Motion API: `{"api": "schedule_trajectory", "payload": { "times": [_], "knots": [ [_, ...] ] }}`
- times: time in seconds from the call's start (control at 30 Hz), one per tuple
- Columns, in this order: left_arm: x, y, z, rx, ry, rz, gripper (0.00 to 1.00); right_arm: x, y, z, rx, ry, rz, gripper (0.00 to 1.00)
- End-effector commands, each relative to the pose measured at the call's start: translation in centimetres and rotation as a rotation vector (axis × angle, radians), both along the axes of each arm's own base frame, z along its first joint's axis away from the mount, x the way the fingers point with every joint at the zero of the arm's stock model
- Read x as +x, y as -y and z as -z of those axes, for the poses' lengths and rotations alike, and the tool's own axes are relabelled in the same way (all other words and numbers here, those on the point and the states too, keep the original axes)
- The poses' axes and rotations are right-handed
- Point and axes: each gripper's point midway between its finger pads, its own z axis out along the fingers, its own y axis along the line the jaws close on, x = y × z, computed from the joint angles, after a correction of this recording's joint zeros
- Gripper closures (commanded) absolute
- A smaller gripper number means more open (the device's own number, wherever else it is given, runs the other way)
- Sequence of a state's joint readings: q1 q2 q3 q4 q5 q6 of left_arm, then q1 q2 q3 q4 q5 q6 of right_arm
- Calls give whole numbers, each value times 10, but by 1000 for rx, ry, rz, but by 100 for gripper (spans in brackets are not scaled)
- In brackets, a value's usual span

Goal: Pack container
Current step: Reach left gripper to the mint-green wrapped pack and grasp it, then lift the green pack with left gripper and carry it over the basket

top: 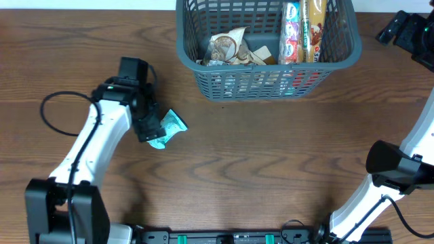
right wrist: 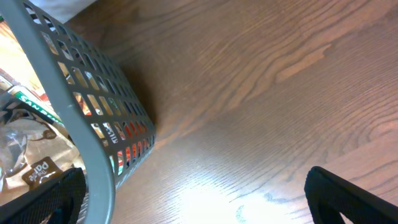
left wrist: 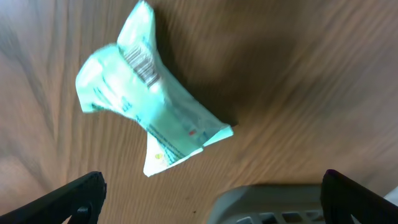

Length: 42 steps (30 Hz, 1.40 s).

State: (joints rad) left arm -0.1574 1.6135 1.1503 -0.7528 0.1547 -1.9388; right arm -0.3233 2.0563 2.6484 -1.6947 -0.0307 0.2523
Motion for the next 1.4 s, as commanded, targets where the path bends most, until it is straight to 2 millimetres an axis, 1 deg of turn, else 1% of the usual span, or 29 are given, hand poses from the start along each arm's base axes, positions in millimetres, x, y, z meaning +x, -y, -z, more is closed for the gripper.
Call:
{"api": "schedule_trajectory", "payload": {
  "times": [0.0, 0.13, 0.2, 0.33, 0.5, 0.67, 1.1, 1.23, 1.37],
  "knots": [
    [0, 12, 16, -31, -51, -51, 1, -1, 1, -1, 0, 0, -3, 1],
    [5, 25, 33, -61, -74, -54, 1, -2, 1, 0, 1, -1, -3, 1],
    [3, 27, 41, -58, -103, -66, 1, -2, 1, -1, 1, -1, -2, 1],
    [-1, 26, 50, -51, -134, -71, 1, -1, 1, -1, 1, 0, -3, 1],
    [-6, 23, 54, -35, -163, -86, 1, -1, 1, -1, 0, 0, -3, 1],
    [-17, 7, 56, 54, -199, -102, 1, -2, 1, 0, 1, -1, -3, 1],
    [-16, -3, 61, 111, -195, -112, 1, -1, 1, 0, 1, -1, -2, 1],
    [-12, -2, 65, 109, -188, -112, 1, -2, 1, -1, 1, -1, -2, 1],
    [-6, 2, 74, 93, -186, -109, 1, -1, 1, -1, 0, 0, -3, 1]
  ]
}}
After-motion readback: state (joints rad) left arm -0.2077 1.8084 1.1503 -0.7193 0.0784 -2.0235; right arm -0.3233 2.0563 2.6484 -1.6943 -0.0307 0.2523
